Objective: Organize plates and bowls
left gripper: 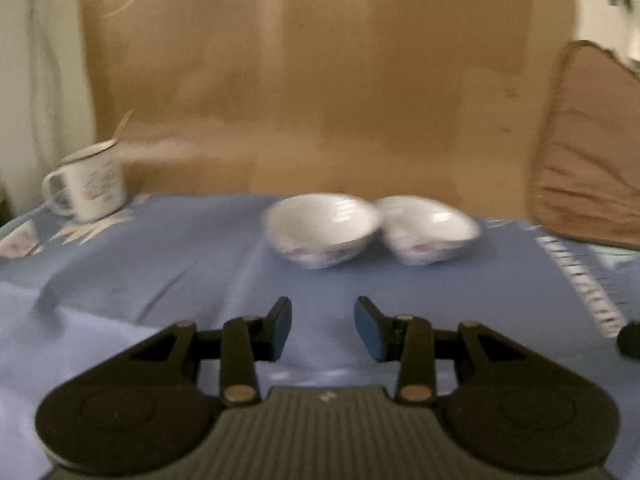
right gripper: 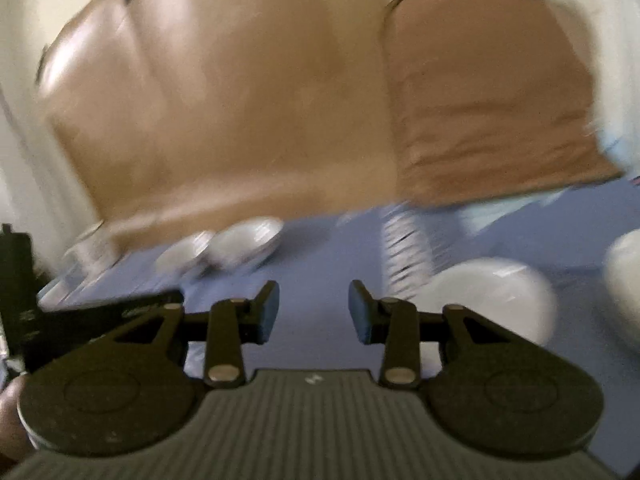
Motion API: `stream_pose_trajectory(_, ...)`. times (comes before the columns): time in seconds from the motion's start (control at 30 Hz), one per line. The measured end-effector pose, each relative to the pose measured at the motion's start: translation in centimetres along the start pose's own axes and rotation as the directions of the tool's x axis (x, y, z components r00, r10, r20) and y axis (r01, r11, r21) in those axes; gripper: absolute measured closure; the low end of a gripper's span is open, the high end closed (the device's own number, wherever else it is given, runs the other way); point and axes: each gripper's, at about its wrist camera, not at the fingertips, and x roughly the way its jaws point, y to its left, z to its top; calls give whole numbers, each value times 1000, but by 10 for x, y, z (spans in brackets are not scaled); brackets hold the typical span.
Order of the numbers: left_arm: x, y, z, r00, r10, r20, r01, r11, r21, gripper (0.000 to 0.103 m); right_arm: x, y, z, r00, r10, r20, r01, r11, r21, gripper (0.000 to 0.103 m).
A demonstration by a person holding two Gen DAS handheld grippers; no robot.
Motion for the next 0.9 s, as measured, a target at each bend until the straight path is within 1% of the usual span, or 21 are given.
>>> stream_pose_trajectory(0.07,6,14,-3,1000,21,-19,-22,999,-29,68,20,13,-4,998,20,-63,-20,1000,7,63)
stream_pose_trajectory(0.17,16,16,-8,999,21,-41,-23,999,-42,67,42,30,-9,995,5,-104,-7,1000,-15,63)
stream_pose_trajectory(0.27,16,14,-9,999,12,-33,-13,999,-29,62,51,43,-14,995,-43,-91,35,996,-79,63)
stream_pose_trajectory(0.33,13,17,-10,999,9,-34,-10,1000,-28,62,54,46,-17,994,-76,-75,67,991,-118,63)
stream_pose_trajectory(0.43,15,17,-11,999,-1,-33,0,999,-34,61,65,43,-20,991,-106,-81,95,988,-121,63)
stream_pose_trajectory(0.53,15,18,-11,999,-6,-33,5,999,-39,61,68,47,-27,992,-120,-38,113,983,-144,62)
stream_pose_trajectory(0.6,15,17,-11,999,-8,-32,7,999,-40,60,67,47,-27,993,-114,-36,108,983,-149,59)
stream_pose_trajectory(0.77,15,17,-11,999,-11,-32,10,999,-40,57,64,39,-26,997,-68,-33,65,993,-96,55)
stream_pose_trajectory(0.83,15,17,-11,999,-10,-32,9,999,-39,56,65,40,-26,998,-54,-35,51,994,-96,51)
stream_pose_trajectory(0.9,15,16,-11,999,-8,-32,7,999,-36,56,65,41,-27,999,-38,-39,34,995,-98,44)
